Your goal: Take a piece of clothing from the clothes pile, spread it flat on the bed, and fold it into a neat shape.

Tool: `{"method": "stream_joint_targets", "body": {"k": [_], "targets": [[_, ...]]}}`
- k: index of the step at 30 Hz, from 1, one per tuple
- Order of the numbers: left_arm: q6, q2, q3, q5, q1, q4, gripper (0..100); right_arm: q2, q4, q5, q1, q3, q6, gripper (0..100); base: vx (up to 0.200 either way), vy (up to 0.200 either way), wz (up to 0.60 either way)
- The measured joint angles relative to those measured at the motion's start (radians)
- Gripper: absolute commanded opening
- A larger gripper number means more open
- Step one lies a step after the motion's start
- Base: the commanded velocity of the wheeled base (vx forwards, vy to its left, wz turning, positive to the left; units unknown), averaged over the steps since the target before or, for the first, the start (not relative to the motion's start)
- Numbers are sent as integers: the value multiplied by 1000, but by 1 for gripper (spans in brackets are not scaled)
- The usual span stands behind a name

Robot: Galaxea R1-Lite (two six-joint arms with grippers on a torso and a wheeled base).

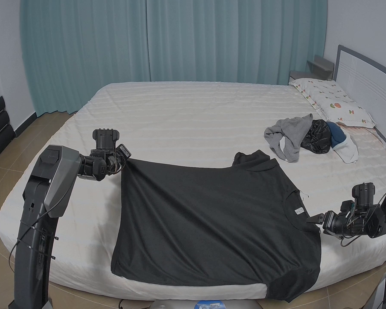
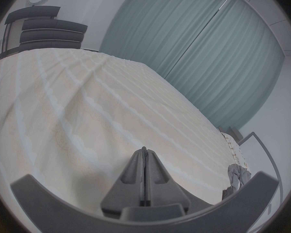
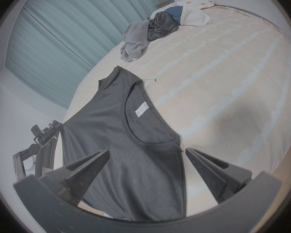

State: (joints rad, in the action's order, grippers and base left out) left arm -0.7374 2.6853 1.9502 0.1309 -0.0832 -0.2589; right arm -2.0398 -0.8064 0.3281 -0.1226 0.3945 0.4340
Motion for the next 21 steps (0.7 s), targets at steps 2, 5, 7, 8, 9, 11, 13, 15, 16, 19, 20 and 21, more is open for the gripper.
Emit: {"method": "stream_joint_targets", "body": {"k": [2, 5, 7, 8, 9, 11, 13, 15, 16, 19, 20, 21], "targets": [[2, 0, 8, 0, 8, 3, 0, -22, -1, 6, -8, 12, 0, 100, 0, 0, 0], [18, -1, 17, 1, 17, 19, 0, -44, -1, 12, -17, 18, -1, 100, 0, 0, 0], [24, -1, 27, 0, 21, 29, 0, -54, 0, 15, -23, 18, -1, 100, 0, 0, 0], [26, -1, 31, 0, 23, 29, 0, -57, 0, 18, -23, 17, -1, 100, 0, 0, 0], [26, -1, 35, 1, 24, 29, 0, -60, 0, 22, -25, 15, -1, 100, 0, 0, 0], [26, -1, 39, 1, 27, 31, 0, -66, -1, 43, -26, 13, -1, 100, 0, 0, 0], [26, 0, 41, 1, 27, 31, 0, -70, 0, 61, -26, 13, 0, 100, 0, 0, 0], [27, 2, 43, 1, 24, 31, 0, -74, 0, 65, -26, 13, 0, 100, 0, 0, 0], [26, 4, 43, 1, 23, 31, 0, -75, 0, 66, -26, 13, 1, 100, 0, 0, 0], [26, 8, 43, 0, 23, 43, 100, -78, 0, 68, -26, 13, 2, 100, 0, 0, 0], [26, 9, 43, 0, 21, 49, 100, -78, 0, 71, -25, 11, 3, 100, 0, 0, 0], [27, 10, 42, 0, 21, 57, 100, -78, 0, 74, -25, 11, 7, 100, 0, 0, 0]]}}
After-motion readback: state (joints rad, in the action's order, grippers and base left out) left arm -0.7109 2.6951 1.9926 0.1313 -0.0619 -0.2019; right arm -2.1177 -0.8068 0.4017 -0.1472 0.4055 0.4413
